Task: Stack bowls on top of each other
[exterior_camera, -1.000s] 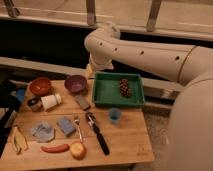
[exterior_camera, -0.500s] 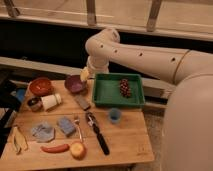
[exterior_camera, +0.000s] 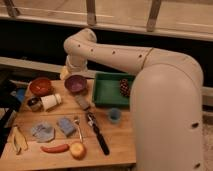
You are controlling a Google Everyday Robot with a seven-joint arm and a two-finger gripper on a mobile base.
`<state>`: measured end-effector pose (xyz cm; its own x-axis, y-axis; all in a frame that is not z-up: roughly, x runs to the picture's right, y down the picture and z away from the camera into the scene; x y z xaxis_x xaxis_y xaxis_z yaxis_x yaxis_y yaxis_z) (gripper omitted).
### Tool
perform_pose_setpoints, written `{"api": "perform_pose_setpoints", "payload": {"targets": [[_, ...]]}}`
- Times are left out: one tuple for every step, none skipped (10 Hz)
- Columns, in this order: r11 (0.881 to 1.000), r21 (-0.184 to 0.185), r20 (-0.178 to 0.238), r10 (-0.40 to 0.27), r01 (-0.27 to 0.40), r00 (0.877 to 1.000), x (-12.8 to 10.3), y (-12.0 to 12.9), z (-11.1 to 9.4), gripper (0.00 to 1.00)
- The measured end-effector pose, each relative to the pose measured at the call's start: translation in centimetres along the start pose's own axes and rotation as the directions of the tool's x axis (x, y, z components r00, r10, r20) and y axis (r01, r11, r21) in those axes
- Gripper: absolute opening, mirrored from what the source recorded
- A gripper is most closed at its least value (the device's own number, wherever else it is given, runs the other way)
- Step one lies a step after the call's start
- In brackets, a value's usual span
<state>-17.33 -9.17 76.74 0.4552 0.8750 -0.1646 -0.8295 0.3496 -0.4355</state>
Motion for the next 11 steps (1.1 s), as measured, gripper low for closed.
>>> {"api": "perform_pose_setpoints", "payload": {"targets": [[1.0,-0.014,0.004,-0.008,0.008,1.0,-0.4,0.9,0.2,0.8],[1.0,-0.005,0.005,-0.006,0.006,1.0,-0.4,0.3,0.1,0.8],[1.0,-0.002,0.006,-0.005,0.005,1.0,-0.3,0.1,0.1,0.8],[1.0,-0.008,0.005,-0.009,0.009,1.0,-0.4,0.6,0.1,0.8],[1.0,-0.01,0.004,-0.006,0.006,1.0,-0.4,0.6,0.1,0.8],[1.0,-0.006,0.003,-0.004,0.004,1.0,-0.3,0.2,0.1,0.8],[1.0,-0.022,0.001,-0.013,0.013,1.0,-0.3,0.5,0.5,0.8],[0.999,-0.045,0.001,-0.022,0.022,1.0,-0.7,1.1,1.5,0.8],[0.997,-0.069,0.002,-0.031,0.031,1.0,-1.3,1.8,2.5,0.8],[0.993,-0.107,0.006,-0.046,0.047,0.999,-2.6,3.3,3.9,0.8],[0.988,-0.141,0.01,-0.062,0.063,0.998,-3.8,4.8,5.4,0.8]]}}
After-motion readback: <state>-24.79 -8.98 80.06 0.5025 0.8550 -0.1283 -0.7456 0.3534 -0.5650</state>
